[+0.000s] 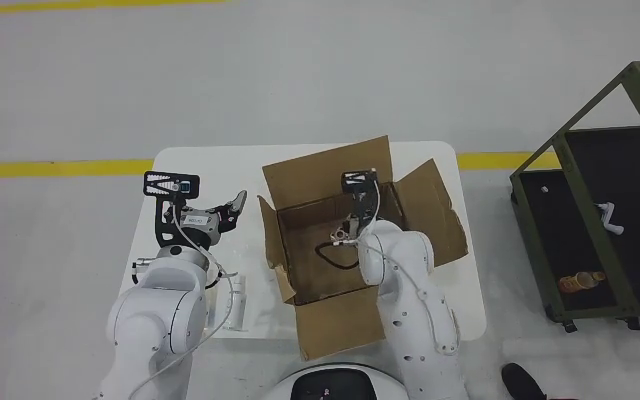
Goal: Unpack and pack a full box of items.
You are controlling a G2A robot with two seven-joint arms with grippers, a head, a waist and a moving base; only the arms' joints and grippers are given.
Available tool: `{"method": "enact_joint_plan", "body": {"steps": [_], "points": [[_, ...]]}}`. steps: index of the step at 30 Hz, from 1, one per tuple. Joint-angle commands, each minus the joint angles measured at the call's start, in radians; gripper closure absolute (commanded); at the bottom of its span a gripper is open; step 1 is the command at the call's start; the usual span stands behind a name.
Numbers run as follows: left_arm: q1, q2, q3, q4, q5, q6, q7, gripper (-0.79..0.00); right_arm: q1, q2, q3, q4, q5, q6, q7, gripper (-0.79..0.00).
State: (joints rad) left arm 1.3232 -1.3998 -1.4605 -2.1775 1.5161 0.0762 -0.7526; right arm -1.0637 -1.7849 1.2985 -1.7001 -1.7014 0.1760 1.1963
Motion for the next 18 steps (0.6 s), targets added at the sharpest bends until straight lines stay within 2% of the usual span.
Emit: {"method": "enact_joint_plan", "body": {"steps": [1, 12, 18], "points": [[0.0, 0.0, 0.0, 0.0, 0.0, 0.0, 0.0, -0.785, -0.017, 0.002, 0.006, -0.047, 0.004, -0.002, 0.007, 0.0], [0.0, 0.0, 0.0, 0.0, 0.0, 0.0, 0.0, -0.785, -0.101, 0.016, 0.044, -0.277, -0.012, -0.025, 0.074, 0.0], [0.0, 0.0, 0.0, 0.0, 0.0, 0.0, 0.0, -0.785, -0.101, 0.026, 0.059, -0.321, -0.049, -0.092, 0.129, 0.0]]}}
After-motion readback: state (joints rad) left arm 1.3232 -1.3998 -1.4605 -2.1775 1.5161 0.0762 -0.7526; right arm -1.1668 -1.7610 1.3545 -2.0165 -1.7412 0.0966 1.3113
